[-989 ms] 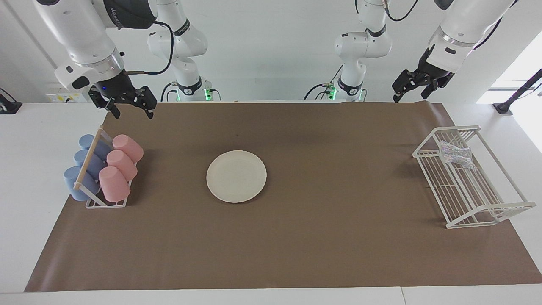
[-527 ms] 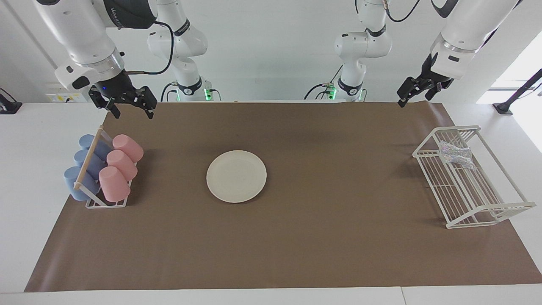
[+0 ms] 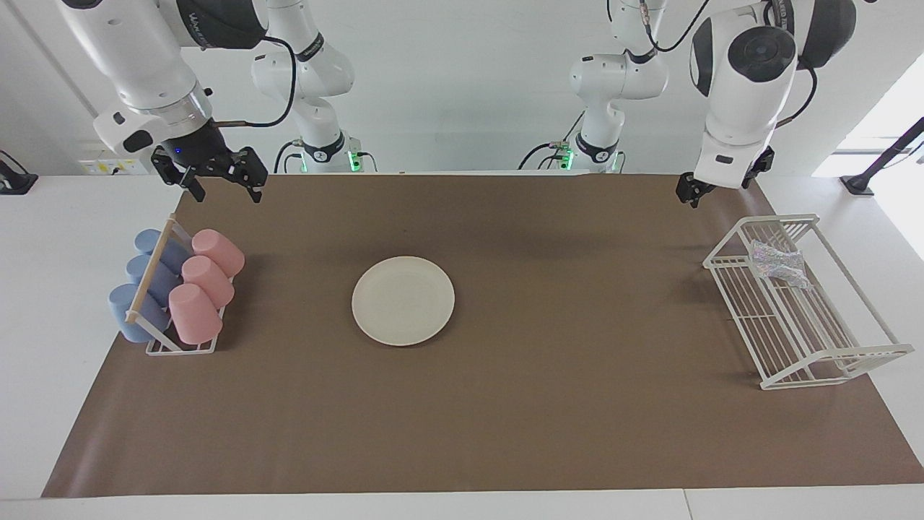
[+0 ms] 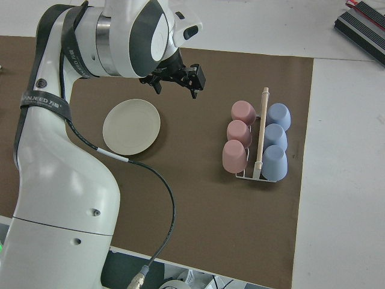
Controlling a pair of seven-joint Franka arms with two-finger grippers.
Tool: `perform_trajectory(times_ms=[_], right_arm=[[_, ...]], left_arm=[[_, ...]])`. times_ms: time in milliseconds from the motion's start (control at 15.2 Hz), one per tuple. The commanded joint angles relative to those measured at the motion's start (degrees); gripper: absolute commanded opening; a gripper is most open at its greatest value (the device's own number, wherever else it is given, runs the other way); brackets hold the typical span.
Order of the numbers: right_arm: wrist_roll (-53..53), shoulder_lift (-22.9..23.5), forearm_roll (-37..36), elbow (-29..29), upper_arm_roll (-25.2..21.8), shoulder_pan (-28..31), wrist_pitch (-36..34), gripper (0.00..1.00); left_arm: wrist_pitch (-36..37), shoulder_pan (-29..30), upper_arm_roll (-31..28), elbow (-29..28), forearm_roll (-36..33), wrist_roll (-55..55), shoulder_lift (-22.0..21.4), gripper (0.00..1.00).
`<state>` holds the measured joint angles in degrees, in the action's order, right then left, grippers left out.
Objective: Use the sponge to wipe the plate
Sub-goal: 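Grasp the clear-wrapped sponge in the wire rack with the left gripper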
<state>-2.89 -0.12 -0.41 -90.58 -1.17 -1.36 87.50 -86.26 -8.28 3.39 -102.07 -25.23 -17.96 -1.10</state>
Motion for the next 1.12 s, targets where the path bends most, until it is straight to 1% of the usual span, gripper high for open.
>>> perform_trajectory(times_ms=[0,66,198,330,462,659,725,857,923,1055], right_arm=[[-3.0,-1.5,0.1,-1.7,0.3,0.2,-0.3,1.0],[-4.2,-1.5,0.1,-2.0,0.3,0.2,-0.7,1.0],[-6.5,-1.5,0.3,-1.9,0.3,0.2,-0.7,1.0],[-9.5,-1.5,0.4,-1.8,0.3,0.1,-0.6,1.0],[-11.0,-1.5,0.4,-1.9,0.4,0.1,-0.8,1.0],[-11.1,-1.5,0.4,-1.9,0.3,0.1,-0.8,1.0],[-11.2,-1.5,0.4,-1.9,0.3,0.1,-0.7,1.0],[-13.4,-1.5,0.6,-1.9,0.3,0.1,-0.6,1.0],[-14.2,-1.5,1.8,-1.9,0.3,0.2,-0.6,1.0],[-18.3,-1.5,2.5,-2.0,0.3,0.1,-0.8,1.0]], left_arm=[[-2.9,-2.8,-0.5,-1.9,-9.3,-1.5,4.9,1.0],[-4.3,-2.4,-0.5,-2.6,-10.8,-2.8,5.9,1.0],[-7.4,-1.8,-0.7,-5.8,-12.0,-4.1,6.1,1.0],[-10.0,-0.7,-0.6,-9.2,-17.4,-4.4,6.2,1.0],[-11.0,0.4,-0.7,-9.5,-19.7,-4.4,7.8,1.0],[-13.4,1.8,-0.6,-9.5,-21.2,-4.3,8.4,1.0],[-14.2,2.3,-0.6,-9.5,-22.6,-4.2,9.3,1.0],[-15.5,2.6,-0.6,-9.5,-23.9,-4.2,10.1,1.0],[-16.0,3.1,-0.7,-9.5,-24.2,-4.2,10.6,1.0],[-16.0,3.4,-0.6,-9.2,-25.8,-4.2,11.3,0.99]])
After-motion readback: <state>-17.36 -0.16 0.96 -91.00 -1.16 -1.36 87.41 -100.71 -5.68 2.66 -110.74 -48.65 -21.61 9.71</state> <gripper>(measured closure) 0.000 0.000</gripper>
